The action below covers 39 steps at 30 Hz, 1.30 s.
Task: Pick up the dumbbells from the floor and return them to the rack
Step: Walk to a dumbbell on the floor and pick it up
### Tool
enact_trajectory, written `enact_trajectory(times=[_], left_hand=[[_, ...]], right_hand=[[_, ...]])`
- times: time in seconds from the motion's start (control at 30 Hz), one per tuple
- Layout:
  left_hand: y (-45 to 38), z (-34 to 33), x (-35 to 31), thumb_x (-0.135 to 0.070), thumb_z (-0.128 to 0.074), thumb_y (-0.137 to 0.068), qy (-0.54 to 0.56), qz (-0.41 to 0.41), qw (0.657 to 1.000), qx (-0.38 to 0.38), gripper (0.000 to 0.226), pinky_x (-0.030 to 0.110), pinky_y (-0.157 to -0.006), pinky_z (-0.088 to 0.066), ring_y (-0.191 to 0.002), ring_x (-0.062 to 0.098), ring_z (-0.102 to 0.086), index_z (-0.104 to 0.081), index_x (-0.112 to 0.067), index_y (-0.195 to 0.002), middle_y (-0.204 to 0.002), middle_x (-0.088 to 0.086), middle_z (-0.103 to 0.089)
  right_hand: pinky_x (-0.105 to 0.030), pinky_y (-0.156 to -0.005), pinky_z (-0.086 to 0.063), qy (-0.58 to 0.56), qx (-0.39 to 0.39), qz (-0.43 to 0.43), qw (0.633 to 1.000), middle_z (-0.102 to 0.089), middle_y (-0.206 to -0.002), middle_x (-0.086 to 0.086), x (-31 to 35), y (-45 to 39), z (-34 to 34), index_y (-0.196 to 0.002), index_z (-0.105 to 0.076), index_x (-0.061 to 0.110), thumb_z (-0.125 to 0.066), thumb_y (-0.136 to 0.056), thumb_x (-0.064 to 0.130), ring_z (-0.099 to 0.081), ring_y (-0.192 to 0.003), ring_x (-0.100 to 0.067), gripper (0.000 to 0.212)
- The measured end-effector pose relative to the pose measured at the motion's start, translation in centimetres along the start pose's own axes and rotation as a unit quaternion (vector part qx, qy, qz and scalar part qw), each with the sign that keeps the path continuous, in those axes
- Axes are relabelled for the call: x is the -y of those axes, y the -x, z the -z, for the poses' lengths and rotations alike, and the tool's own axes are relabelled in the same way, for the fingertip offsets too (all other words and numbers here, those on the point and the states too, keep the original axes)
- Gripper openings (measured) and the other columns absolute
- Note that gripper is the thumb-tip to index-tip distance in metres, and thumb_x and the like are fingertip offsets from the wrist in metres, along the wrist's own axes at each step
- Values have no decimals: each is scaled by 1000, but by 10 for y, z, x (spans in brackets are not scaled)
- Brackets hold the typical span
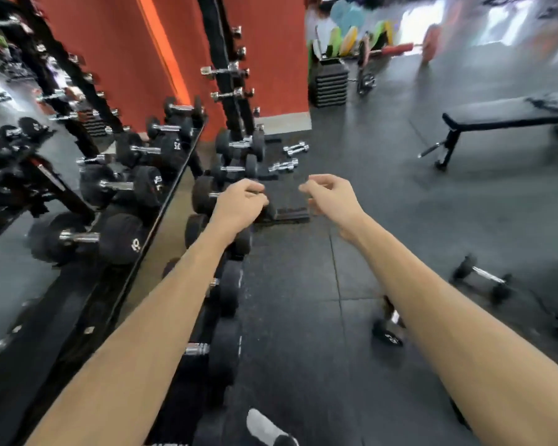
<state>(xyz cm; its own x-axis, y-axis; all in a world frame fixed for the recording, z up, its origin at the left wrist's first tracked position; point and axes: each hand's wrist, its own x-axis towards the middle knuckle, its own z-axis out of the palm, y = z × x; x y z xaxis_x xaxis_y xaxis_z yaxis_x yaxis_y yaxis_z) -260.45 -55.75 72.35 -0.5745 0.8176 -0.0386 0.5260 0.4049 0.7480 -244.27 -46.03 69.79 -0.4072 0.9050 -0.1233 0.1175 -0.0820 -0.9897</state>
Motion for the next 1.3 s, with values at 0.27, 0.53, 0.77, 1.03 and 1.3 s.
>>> enact_trajectory(times=[0.27, 0.53, 0.77, 1.03, 1.3], left_hand=[[115, -231, -177, -27, -68, -87, 34, -105, 975, 193, 26, 24, -72, -49, -91, 15, -67, -69, -29, -113, -98, -6, -73], [187, -401, -309, -23, -67, -89, 7, -191, 927, 322, 33, 21, -80, -43, -107, 15, -60, -68, -26, -121, -110, -5, -69], [159, -523, -380, -22, -69, -86, 24, -185, 921, 341, 30, 31, -98, -50, -107, 17, -64, -69, -27, -116, -100, -8, -70], [91, -615, -430, -22, -69, -81, 38, -141, 926, 349, 23, 36, -93, -55, -103, 20, -68, -68, -33, -101, -96, -5, -71], [-1, -724, -476, -21, -66, -80, 27, -102, 934, 342, 18, 31, -89, -53, -105, 20, -69, -70, -35, -92, -101, -3, -73]], right_hand=[[-41, -97, -55, -3, -203, -24, 979, -70, -102, 8, -39, 133, 279, -100, -67, 34, -72, -68, 44, -71, -103, -21, 34], [-40, -97, -55, -13, -352, -60, 934, -70, -99, 12, -83, 209, 483, -96, -67, 34, -72, -67, 43, -72, -109, -21, 30], [-39, -97, -55, -21, -373, -80, 924, -71, -104, 9, -112, 169, 603, -98, -69, 33, -73, -68, 43, -71, -106, -18, 32], [-32, -87, -55, -26, -338, -103, 935, -69, -96, 5, -124, 88, 698, -125, -67, 18, -73, -87, 29, -66, -84, -11, 40], [-31, -88, -55, -18, -308, -152, 939, -71, -101, 5, -156, -46, 793, -114, -68, 23, -73, -88, 26, -68, -86, -13, 27]])
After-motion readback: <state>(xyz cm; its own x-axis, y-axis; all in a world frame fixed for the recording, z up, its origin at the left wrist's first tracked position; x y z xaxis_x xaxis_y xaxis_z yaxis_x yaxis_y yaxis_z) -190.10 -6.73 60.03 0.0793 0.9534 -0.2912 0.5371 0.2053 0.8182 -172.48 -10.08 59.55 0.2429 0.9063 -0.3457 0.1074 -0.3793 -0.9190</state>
